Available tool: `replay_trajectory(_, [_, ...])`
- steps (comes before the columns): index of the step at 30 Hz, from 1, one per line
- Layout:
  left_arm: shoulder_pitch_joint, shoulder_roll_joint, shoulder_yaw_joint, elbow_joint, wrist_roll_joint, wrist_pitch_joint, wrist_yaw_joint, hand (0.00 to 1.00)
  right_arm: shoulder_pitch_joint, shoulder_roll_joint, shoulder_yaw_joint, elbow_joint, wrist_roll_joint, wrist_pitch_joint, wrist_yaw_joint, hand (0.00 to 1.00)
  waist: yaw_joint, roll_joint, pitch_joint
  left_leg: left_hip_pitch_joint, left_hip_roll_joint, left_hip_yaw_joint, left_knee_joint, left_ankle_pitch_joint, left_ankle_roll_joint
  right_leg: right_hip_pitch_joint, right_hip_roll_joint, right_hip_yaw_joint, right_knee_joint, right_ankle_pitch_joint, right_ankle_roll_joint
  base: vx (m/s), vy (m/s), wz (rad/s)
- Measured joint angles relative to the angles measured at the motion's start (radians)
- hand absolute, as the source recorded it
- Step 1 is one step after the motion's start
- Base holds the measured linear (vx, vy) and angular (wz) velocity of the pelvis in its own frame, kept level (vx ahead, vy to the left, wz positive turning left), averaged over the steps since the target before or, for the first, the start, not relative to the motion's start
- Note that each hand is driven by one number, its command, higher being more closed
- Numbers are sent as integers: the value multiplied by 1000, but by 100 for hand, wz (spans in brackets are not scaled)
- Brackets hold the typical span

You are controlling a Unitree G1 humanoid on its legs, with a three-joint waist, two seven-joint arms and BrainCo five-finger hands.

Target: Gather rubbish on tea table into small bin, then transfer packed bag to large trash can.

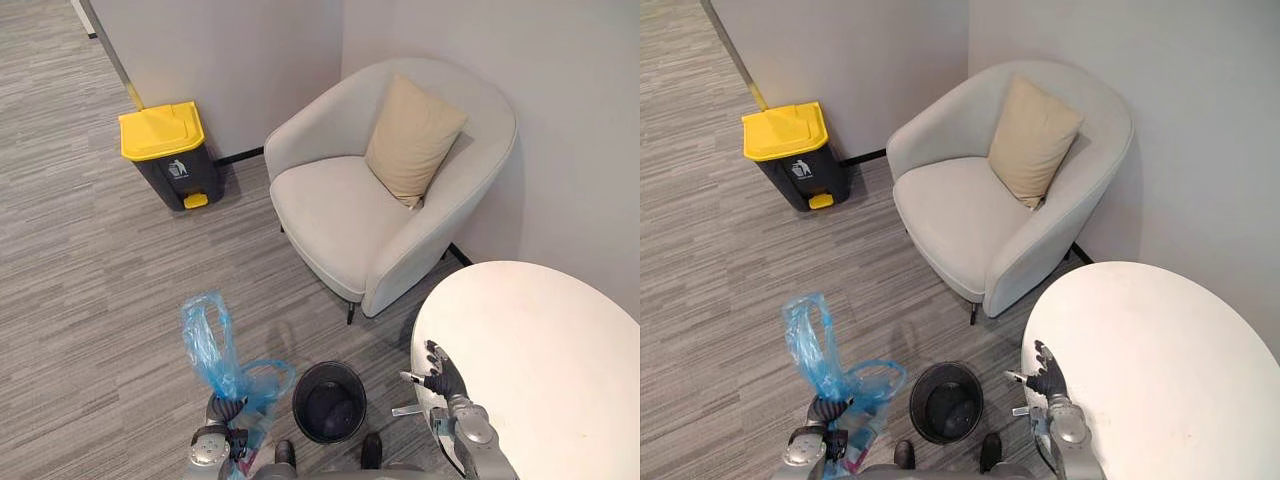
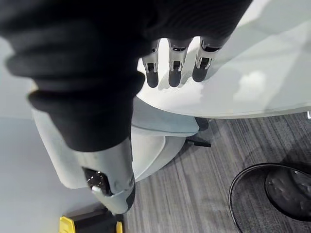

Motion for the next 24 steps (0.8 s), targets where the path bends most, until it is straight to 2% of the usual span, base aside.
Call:
replay_trajectory(9, [4, -3, -20, 27, 0, 0, -8, 100, -19, -4, 7, 29, -31, -4, -19, 0, -2, 0, 0, -1, 1, 7, 1, -2, 1, -3, -2, 7, 0, 0, 0, 0, 0, -2])
replay_trajectory(14, [3, -3, -20, 25, 0, -1, -20, 100, -63, -15, 17, 29, -63, -4, -25, 0, 4, 5, 3, -36, 1, 63, 14, -7, 8, -59, -1, 63, 14, 18, 4, -11, 14, -31])
replay_trajectory(19, [-26, -8, -21, -29, -3, -1, -20, 100, -107, -41, 49, 29, -79, -2, -45, 0, 6, 17, 28, -125, 1, 76, 152, -50, 40, -190, -20, 97, 212, -21, 24, -66, 33, -18])
replay_trajectory(20, [-22, -10, -18, -57, -6, -7, -20, 100, -109, -42, 56, 27, -79, -2, -48, 0, 11, 20, 34, -135, 18, 76, 168, -59, 50, -193, -25, 112, 261, -71, 48, -88, 34, 11])
replay_trajectory(21, [-28, -10, -17, -63, -11, -8, -20, 100, -109, -39, 60, 24, -79, -2, -52, 0, 5, 22, 39, -142, 17, 67, 174, -64, 51, -219, -39, 118, 375, -149, 41, -85, 17, 45])
replay_trajectory(22, [-31, -10, -18, -70, -12, -9, -19, 100, -96, -34, 77, 25, -79, -2, -65, 0, 7, 13, 44, -148, 1, 43, 197, -64, 51, -246, -62, 116, 576, -243, 59, -40, -38, 77])
replay_trajectory(23, [-18, -15, -18, -80, -13, -7, -19, 100, -91, -27, 90, 26, -79, -2, -69, 0, 7, -7, 39, -162, -11, 16, 226, -64, 51, -240, -79, 124, 675, -304, 96, -97, -178, 98])
replay_trajectory(24, [-4, -15, -17, -107, -15, -6, -19, 100, -91, -19, 93, 14, -79, -3, -75, 0, 26, -43, 36, -226, -23, -1, 292, -64, 50, -240, -82, 162, 682, -363, 115, -171, -226, 71])
